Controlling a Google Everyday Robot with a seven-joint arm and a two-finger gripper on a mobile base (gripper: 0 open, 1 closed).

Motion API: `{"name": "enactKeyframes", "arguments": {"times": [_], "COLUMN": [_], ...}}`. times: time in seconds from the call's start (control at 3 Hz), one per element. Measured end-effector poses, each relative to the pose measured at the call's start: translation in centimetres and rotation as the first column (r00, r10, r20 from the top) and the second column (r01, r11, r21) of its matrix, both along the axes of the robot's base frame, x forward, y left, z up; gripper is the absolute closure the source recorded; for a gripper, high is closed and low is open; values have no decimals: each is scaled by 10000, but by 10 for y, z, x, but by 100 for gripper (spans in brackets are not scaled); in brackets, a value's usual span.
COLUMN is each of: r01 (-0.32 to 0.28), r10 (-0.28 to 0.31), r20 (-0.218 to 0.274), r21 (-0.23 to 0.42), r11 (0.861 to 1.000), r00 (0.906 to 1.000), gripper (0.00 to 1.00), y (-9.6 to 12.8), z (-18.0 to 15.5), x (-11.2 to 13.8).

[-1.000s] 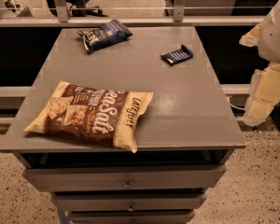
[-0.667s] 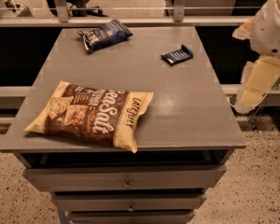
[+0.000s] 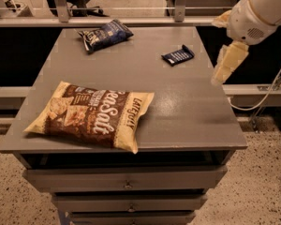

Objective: Pick rxbar blueberry

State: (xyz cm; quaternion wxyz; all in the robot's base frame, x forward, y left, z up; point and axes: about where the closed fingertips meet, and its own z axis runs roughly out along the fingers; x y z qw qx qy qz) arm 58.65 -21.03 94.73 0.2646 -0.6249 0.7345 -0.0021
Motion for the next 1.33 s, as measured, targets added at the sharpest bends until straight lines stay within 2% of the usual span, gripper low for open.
{"name": "enactKeyframes", "arguments": {"times": [0.33,0.67,1.0,1.33], "r01": [-187,11,786,1727], "r10": [182,-17,-791,-1722], "r20": [53,34,-99,-360], "r21": [990,1880,2900,3826], "r11": [9949,9822,9538,9076], "r00": [9998,10000,9968,9844], "gripper": [0,0,0,0], "y": [18,34,36,32], "z": [-17,-33,-49,-63], "x": [53,95,132,159]}}
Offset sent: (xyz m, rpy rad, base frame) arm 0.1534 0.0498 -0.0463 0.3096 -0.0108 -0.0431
